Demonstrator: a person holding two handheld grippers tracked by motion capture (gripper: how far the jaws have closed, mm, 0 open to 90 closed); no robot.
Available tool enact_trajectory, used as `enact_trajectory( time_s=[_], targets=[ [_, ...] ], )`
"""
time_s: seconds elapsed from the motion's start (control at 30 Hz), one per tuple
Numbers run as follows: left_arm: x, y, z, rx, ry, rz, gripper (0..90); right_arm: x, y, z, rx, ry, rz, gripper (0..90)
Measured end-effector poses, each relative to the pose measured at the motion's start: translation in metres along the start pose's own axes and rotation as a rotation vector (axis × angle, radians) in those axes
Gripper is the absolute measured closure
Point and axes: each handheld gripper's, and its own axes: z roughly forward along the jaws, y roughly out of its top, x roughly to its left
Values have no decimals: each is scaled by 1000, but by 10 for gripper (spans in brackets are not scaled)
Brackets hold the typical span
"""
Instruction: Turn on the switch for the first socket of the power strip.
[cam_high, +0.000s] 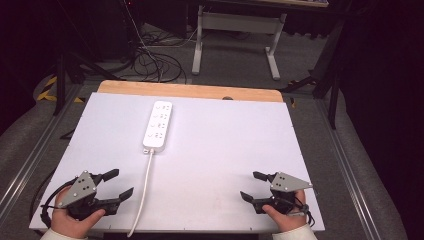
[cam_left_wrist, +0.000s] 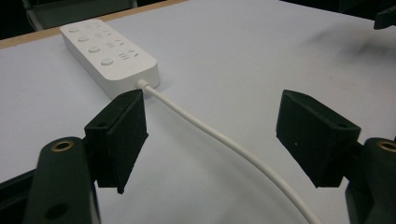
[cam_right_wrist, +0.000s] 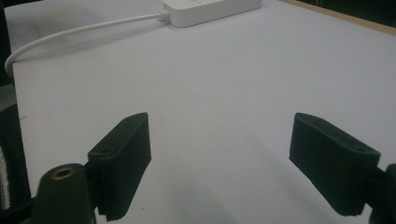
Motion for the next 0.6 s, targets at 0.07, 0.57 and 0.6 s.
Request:
enact_trajectory(
  time_s=[0.07, 0.57, 0.6],
  targets=[
    [0, 0, 0, 2, 3, 10, 251, 0, 0, 0, -1, 2, -3, 206],
    [-1, 5, -2, 15, -2, 3, 249, 1, 0, 1, -3, 8, -2, 211],
    [-1, 6, -3, 22, -4, 5, 253, 1, 0, 1, -2, 8, -1, 211]
  ],
)
